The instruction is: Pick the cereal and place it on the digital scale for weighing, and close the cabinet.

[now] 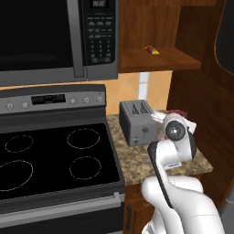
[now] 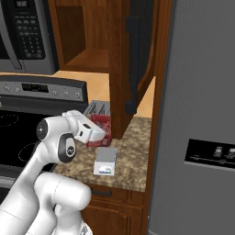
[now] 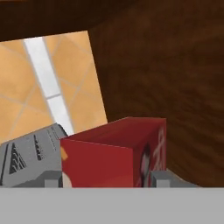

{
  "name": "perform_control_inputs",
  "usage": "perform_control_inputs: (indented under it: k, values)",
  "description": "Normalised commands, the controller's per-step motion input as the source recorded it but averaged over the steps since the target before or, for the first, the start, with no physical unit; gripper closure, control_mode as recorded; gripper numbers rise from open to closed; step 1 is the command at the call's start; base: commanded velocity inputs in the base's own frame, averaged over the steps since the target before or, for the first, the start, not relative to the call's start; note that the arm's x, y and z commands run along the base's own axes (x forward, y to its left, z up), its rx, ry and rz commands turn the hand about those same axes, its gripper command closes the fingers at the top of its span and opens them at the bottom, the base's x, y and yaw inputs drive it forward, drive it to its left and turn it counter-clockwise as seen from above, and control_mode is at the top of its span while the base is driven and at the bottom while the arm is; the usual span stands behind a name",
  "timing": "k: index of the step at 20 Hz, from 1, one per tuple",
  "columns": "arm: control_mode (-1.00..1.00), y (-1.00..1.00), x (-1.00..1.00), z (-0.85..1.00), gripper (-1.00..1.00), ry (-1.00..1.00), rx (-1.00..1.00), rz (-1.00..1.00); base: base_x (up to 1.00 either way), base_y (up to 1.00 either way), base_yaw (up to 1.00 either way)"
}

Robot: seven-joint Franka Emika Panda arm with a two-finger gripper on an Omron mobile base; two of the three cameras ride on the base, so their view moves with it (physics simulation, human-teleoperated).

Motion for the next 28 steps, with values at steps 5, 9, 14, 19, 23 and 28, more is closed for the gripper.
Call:
perform_control_inputs:
  k: [5, 9, 14, 19, 23, 28]
  values:
    - [-1.0, -0.06, 0.38, 0.02, 1.0, 0.17, -0.01, -0.12, 0.0, 0.0, 0.0]
    - [-1.0, 0.4, -0.06, 0.72, 1.0, 0.14, -0.01, -0.34, 0.0, 0.0, 0.0]
    - [-1.0, 0.42, 0.0, 0.12, 1.0, 0.2, -0.05, -0.56, 0.0, 0.0, 0.0]
    - [-1.0, 0.0, 0.0, -0.03, 1.0, 0.07, -0.02, -0.47, 0.0, 0.0, 0.0]
    - [-1.0, -0.18, -0.24, -0.35, 1.0, -0.18, -0.15, -0.07, 0.0, 0.0, 0.0]
    - [-1.0, -0.4, -0.2, -0.7, 1.0, -0.16, -0.31, 0.1, 0.0, 0.0, 0.0]
